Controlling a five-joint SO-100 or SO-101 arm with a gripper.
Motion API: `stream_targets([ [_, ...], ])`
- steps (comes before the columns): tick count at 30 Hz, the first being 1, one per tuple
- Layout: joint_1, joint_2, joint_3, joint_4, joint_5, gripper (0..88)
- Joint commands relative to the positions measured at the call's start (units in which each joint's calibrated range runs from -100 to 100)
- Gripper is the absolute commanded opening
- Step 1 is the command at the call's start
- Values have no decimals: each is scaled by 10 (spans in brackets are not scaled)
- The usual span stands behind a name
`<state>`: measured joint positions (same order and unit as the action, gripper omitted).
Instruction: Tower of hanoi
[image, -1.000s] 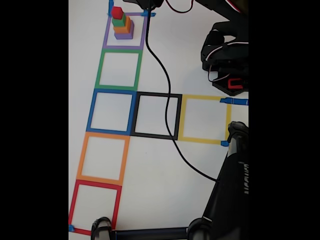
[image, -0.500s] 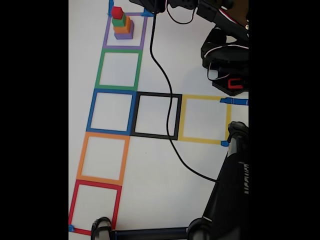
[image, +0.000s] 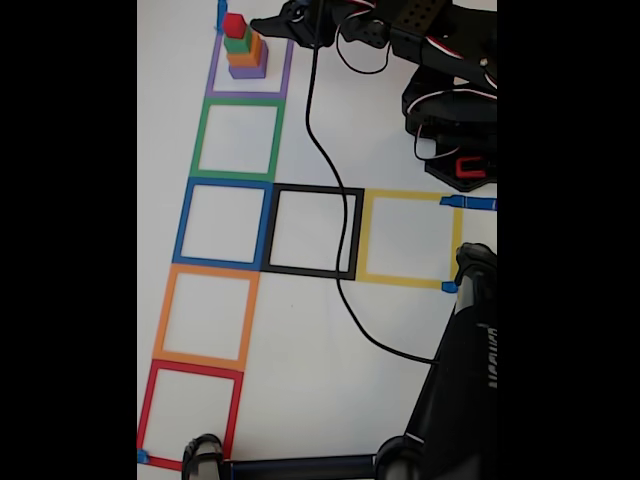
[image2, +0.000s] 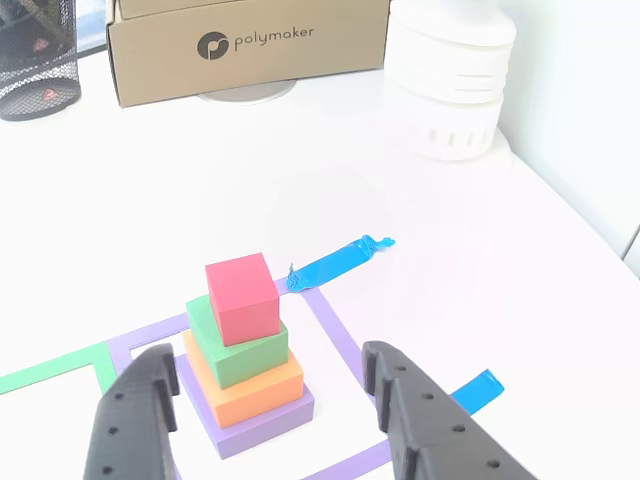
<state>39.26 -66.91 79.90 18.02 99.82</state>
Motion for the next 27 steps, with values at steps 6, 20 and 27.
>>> stream_targets([
  [6, -12, -33, 10, -49, 2, 320],
  [20, -43, 76, 15, -202, 2, 333],
  [27, -18, 181, 8, -297, 2, 326],
])
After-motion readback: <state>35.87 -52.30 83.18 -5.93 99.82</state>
